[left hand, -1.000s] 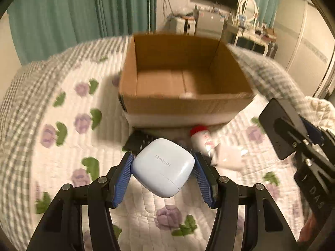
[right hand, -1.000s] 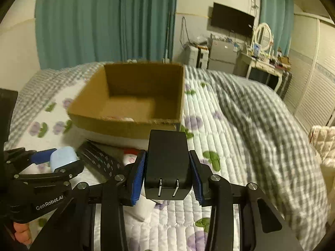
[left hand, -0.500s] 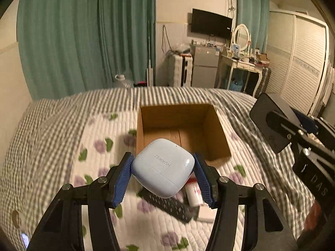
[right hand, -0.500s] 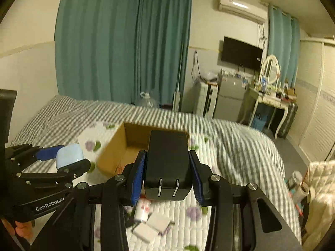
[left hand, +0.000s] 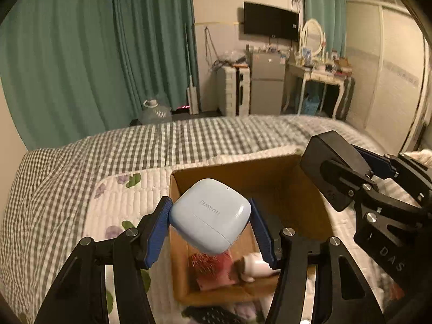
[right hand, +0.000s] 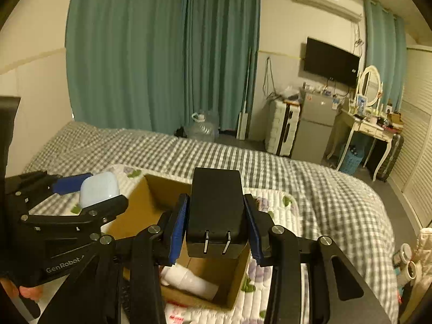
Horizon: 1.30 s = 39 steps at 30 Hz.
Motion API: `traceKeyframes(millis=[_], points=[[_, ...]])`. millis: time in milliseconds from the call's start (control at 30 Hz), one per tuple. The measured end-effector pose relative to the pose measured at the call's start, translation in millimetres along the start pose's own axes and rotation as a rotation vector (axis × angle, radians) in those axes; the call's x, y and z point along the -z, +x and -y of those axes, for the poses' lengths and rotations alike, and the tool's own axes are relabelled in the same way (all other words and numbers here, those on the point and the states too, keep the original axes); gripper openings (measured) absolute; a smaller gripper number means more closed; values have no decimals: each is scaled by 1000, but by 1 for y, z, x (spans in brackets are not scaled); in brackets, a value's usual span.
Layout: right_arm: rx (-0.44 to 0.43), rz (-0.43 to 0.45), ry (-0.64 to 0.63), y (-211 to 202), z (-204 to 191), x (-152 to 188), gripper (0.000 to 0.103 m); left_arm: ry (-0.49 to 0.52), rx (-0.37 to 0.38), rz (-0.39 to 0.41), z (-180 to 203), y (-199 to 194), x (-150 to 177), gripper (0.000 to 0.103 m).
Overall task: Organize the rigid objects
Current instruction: 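Carry the adapter and earbud case over the box and drop both inside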
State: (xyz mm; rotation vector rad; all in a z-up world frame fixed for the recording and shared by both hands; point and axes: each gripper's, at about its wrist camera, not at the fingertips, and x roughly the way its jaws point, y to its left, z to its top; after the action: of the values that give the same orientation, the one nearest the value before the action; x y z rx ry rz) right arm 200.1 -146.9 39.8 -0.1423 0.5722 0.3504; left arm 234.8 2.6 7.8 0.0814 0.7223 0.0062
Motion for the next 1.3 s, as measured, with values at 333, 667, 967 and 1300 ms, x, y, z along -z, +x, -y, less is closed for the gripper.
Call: traceKeyframes(millis=[333, 667, 967, 1300], points=[[-31, -88, 37, 92, 20, 39, 39, 10, 27, -97, 8, 80, 30, 59], [11, -27, 55, 87, 23, 21, 50, 18, 44, -66, 14, 55, 22, 68], [57, 2, 79, -12, 43, -8, 64, -7, 25, -6, 3, -42, 22, 84], [106, -41, 73, -136, 37, 8, 84, -53, -25, 50, -18, -145, 52, 88]])
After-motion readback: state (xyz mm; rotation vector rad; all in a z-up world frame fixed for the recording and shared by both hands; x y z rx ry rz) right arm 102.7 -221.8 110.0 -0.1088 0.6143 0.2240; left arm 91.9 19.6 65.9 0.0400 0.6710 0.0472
